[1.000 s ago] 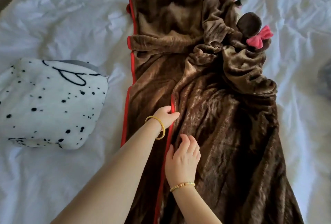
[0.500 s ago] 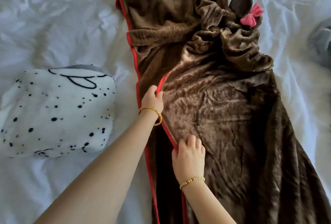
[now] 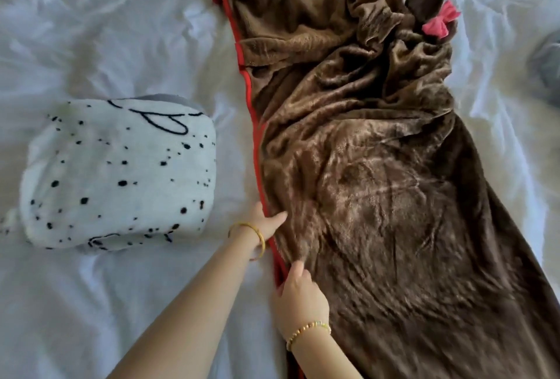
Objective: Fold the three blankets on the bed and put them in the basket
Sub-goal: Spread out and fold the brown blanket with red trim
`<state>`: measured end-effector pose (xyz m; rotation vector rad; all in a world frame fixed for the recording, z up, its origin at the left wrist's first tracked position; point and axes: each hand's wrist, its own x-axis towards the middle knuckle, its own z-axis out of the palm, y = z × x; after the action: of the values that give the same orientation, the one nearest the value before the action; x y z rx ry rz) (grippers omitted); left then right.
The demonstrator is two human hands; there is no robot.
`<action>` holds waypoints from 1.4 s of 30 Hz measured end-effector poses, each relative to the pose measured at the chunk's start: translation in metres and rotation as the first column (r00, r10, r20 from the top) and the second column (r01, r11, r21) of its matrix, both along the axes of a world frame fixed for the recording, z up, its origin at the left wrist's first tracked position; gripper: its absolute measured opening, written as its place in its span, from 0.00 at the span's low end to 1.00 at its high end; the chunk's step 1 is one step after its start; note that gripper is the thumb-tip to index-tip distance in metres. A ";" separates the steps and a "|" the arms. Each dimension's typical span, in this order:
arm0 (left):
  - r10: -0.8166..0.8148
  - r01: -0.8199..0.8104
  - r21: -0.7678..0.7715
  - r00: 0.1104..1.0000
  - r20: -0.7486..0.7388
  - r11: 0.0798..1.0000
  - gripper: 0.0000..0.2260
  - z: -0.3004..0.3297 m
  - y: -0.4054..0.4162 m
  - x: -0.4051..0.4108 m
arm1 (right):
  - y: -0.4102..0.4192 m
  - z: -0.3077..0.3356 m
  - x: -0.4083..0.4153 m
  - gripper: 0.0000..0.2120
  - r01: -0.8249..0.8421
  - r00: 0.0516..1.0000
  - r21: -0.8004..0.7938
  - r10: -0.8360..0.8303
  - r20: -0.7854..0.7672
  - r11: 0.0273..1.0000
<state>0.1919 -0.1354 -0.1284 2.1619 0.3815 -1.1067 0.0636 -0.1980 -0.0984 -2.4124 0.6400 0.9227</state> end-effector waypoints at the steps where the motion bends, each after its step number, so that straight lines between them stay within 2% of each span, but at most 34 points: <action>1: -0.049 0.048 0.041 0.999 0.002 0.998 0.29 0.000 -0.003 -0.006 | 0.003 0.000 -0.003 0.15 -0.009 1.000 0.038 0.009 -0.011 0.999; 3: -0.044 0.033 0.138 0.996 0.080 0.990 0.23 0.006 -0.003 -0.007 | 0.009 0.002 -0.003 0.09 0.032 0.999 0.137 -0.032 -0.002 0.990; 5: -0.010 -0.047 0.249 0.974 0.226 0.967 0.19 0.014 0.004 -0.002 | 0.018 0.005 0.004 0.02 0.103 0.992 0.240 -0.116 0.041 0.965; 7: -0.077 -0.033 0.357 0.954 0.290 0.934 0.18 0.019 0.015 0.005 | 0.030 0.002 0.009 0.05 0.098 0.994 0.372 -0.110 0.012 0.923; 9: -0.122 0.020 0.383 0.962 0.244 0.924 0.18 0.020 0.024 0.009 | 0.033 -0.003 0.007 0.16 0.036 0.999 0.497 -0.022 -0.033 0.867; 10: -0.102 0.013 0.363 0.969 0.226 0.932 0.17 0.019 0.026 0.012 | 0.029 -0.007 0.006 0.20 0.032 0.999 0.518 -0.026 -0.020 0.855; 11: -0.076 -0.004 0.340 0.972 0.221 0.940 0.17 0.019 0.027 0.014 | 0.022 -0.010 0.006 0.21 0.081 0.995 0.522 -0.097 0.003 0.849; 14: -0.019 -0.054 0.276 0.967 0.255 0.960 0.18 0.022 0.020 0.020 | -0.012 -0.013 0.011 0.20 0.334 0.896 0.489 -0.433 0.100 0.805; 15: -0.008 -0.067 0.265 0.962 0.274 0.962 0.18 0.023 0.016 0.023 | -0.024 -0.012 0.017 0.19 0.372 0.859 0.469 -0.489 0.152 0.801; 17: -0.012 -0.084 0.281 0.946 0.325 0.956 0.18 0.028 0.006 0.032 | -0.044 -0.008 0.035 0.18 0.354 0.834 0.432 -0.489 0.256 0.830; 20: -0.031 -0.081 0.305 0.938 0.345 0.949 0.20 0.035 -0.012 0.058 | -0.073 -0.003 0.075 0.17 0.249 0.828 0.327 -0.375 0.416 0.912; 23: 0.047 -0.124 0.211 0.940 0.337 0.970 0.22 0.038 -0.030 0.095 | -0.106 0.004 0.124 0.20 0.166 0.823 0.203 -0.249 0.511 0.965; 26: 0.109 -0.163 0.151 0.943 0.315 0.975 0.27 0.040 -0.048 0.133 | -0.141 0.005 0.169 0.25 0.017 0.822 -0.015 -0.005 0.569 1.000; 28: 0.155 -0.196 0.104 0.935 0.318 0.975 0.30 0.037 -0.059 0.154 | -0.163 -0.001 0.198 0.33 -0.215 0.822 -0.203 0.289 0.490 0.955; 30: 0.167 -0.205 0.098 0.938 0.303 0.974 0.32 0.032 -0.069 0.169 | -0.181 -0.012 0.223 0.47 -0.443 0.780 -0.320 0.536 0.323 0.838; 32: 0.166 -0.209 0.129 0.943 0.288 0.969 0.31 0.025 -0.075 0.174 | -0.194 -0.022 0.243 0.56 -0.539 0.752 -0.360 0.628 0.203 0.761; 33: 0.176 -0.224 0.140 0.941 0.290 0.964 0.28 0.019 -0.076 0.173 | -0.198 -0.026 0.251 0.57 -0.555 0.750 -0.361 0.639 0.171 0.749; 35: 0.204 -0.257 0.189 0.945 0.257 0.948 0.21 0.007 -0.079 0.163 | -0.196 -0.029 0.260 0.49 -0.590 0.725 -0.357 0.669 0.160 0.725; 38: -0.069 -0.047 0.373 0.954 0.292 0.927 0.14 -0.003 -0.081 0.138 | -0.187 -0.025 0.266 0.25 -0.657 0.661 -0.331 0.729 0.179 0.677; 41: -0.261 0.212 0.373 0.962 0.085 0.903 0.13 -0.002 -0.077 0.128 | -0.184 -0.010 0.273 0.16 -0.717 0.688 -0.125 0.725 0.038 0.686; 42: -0.333 0.310 0.416 0.943 -0.018 0.855 0.13 0.001 -0.071 0.126 | -0.184 -0.006 0.274 0.15 -0.736 0.677 -0.027 0.735 -0.041 0.676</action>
<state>0.3178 -0.2068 -0.1279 2.7045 0.2474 -1.2278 0.3374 -0.3816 -0.1048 -2.7236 -0.3928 1.2419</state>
